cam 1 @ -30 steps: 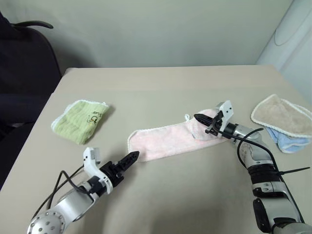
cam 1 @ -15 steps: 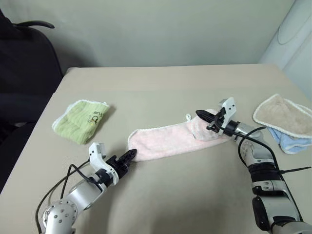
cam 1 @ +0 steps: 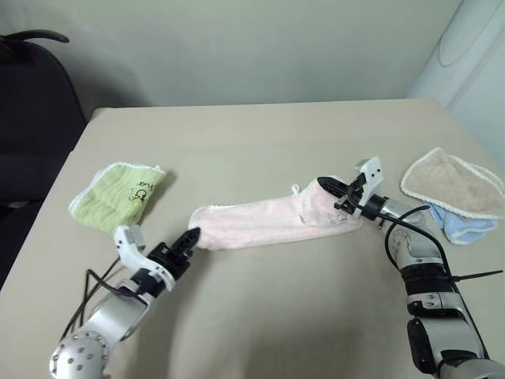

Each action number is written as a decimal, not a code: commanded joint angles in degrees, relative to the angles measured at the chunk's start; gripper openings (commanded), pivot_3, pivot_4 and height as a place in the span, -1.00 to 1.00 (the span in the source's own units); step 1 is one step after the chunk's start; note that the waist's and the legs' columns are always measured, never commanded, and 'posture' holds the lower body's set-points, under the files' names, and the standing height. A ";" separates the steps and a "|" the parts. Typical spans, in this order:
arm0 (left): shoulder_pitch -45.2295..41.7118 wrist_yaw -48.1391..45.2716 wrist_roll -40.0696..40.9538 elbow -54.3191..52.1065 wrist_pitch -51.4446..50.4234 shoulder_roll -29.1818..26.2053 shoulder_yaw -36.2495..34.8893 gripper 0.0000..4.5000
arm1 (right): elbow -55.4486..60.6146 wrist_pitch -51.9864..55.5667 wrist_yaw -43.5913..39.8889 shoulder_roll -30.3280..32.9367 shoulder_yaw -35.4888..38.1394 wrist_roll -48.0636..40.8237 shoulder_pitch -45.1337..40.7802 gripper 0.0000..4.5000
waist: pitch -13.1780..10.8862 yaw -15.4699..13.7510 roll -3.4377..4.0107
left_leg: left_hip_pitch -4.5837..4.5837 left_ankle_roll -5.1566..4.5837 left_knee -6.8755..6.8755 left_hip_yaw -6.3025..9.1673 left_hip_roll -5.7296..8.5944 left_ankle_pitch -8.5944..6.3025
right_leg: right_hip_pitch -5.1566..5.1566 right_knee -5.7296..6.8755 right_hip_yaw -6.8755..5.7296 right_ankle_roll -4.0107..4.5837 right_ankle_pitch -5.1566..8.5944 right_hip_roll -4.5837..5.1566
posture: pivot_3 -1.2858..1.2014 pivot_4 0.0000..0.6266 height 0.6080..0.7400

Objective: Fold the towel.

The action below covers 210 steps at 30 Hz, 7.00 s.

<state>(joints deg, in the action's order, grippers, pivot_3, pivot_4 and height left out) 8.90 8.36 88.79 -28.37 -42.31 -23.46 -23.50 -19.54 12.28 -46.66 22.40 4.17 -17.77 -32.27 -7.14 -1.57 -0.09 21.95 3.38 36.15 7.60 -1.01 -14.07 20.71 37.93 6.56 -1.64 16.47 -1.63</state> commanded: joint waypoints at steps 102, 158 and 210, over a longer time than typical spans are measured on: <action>-32.60 -21.89 -39.02 8.77 -16.49 5.79 10.14 0.61 | 16.34 -36.13 -11.01 26.24 -3.40 11.69 20.80 -0.38 | -0.15 -0.21 -0.32 | 0.70 -0.57 1.16 -0.13 0.28 -0.24 | 0.14 -0.03 0.21 -0.89 -0.21 0.39 | 0.03 -0.52 1.00; -48.64 -37.68 -62.66 30.62 6.14 14.96 35.63 -0.29 | 18.09 11.20 2.77 10.51 7.98 -10.08 7.29 -0.70 | -0.15 0.24 -0.31 | 0.62 -0.59 1.15 -0.20 0.33 -0.24 | 0.18 -0.01 0.34 -0.94 -0.19 0.42 | 0.03 -0.52 1.00; -47.54 -7.49 -38.79 34.72 -42.16 33.77 4.17 0.99 | 20.61 5.28 6.98 13.14 12.70 -7.13 14.67 0.62 | -0.13 -0.36 -0.27 | 0.65 -0.96 1.73 -0.21 0.70 -0.41 | -0.07 0.03 0.21 -1.34 -0.06 0.81 | 0.03 -0.52 1.00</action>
<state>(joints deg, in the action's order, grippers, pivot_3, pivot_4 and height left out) -37.10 0.14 50.49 5.17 -83.02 6.73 -20.92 -0.30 18.91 -40.40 35.41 14.96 -24.62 -17.22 -7.27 -1.94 -0.35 22.58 2.40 37.89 7.39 -0.30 -14.48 20.61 37.96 6.78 -2.99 16.42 -0.82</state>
